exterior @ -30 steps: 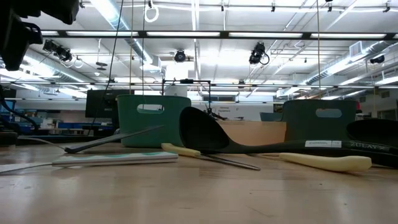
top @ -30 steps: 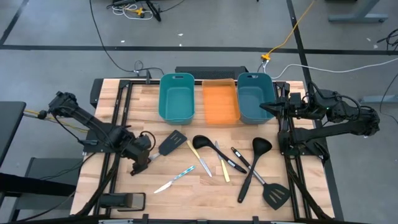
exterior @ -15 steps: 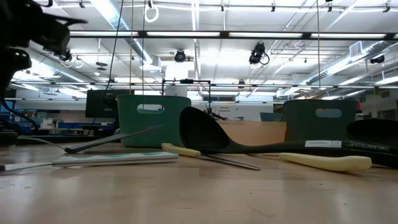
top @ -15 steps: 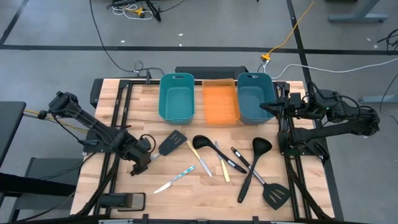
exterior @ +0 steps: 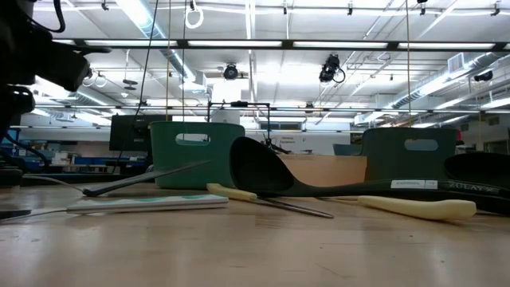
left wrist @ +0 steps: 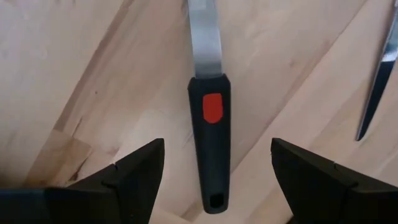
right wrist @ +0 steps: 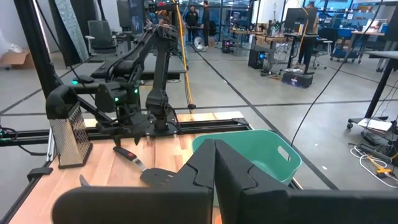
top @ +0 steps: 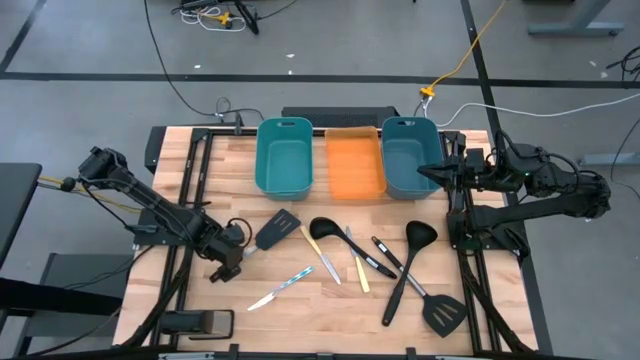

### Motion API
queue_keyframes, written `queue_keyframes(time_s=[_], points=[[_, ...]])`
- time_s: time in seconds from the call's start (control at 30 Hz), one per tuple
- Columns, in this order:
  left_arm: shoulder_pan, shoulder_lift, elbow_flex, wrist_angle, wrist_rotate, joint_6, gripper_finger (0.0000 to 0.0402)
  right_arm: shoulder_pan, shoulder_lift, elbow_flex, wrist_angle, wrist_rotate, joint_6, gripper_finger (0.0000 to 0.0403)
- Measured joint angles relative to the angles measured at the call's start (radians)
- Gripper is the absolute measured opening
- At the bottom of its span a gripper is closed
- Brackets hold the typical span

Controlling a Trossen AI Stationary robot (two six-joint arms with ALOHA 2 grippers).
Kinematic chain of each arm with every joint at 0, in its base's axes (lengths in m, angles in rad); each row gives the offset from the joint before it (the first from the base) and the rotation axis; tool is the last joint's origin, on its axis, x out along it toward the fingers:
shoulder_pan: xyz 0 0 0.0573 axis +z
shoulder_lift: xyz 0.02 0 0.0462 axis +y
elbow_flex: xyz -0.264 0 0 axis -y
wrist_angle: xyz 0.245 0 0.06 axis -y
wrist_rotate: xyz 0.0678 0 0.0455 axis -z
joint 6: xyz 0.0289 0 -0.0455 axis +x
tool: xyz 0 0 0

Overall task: Pick & Place Kitchen Items
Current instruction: Put the left black spatula into the blue bin

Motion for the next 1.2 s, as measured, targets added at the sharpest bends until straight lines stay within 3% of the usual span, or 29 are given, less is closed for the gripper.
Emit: queue_keyframes(time_s=[0.2,0.57,1.2], points=[[0.000,0.025,-0.002,0.005,-0.038,0.004,0.0299,0.000,0.000,0.000,0.000,0.018,0.000,0.0007],[0.000,0.234,0.020,0.060,0.029,0.079,0.0299,0.000,0.000,0.000,0.001,0.034,0.031,0.0007],[0.000,0.244,0.016,0.112,0.000,0.020,0.0299,0.000,0.000,0.000,0.000,0.034,0.027,0.0007]])
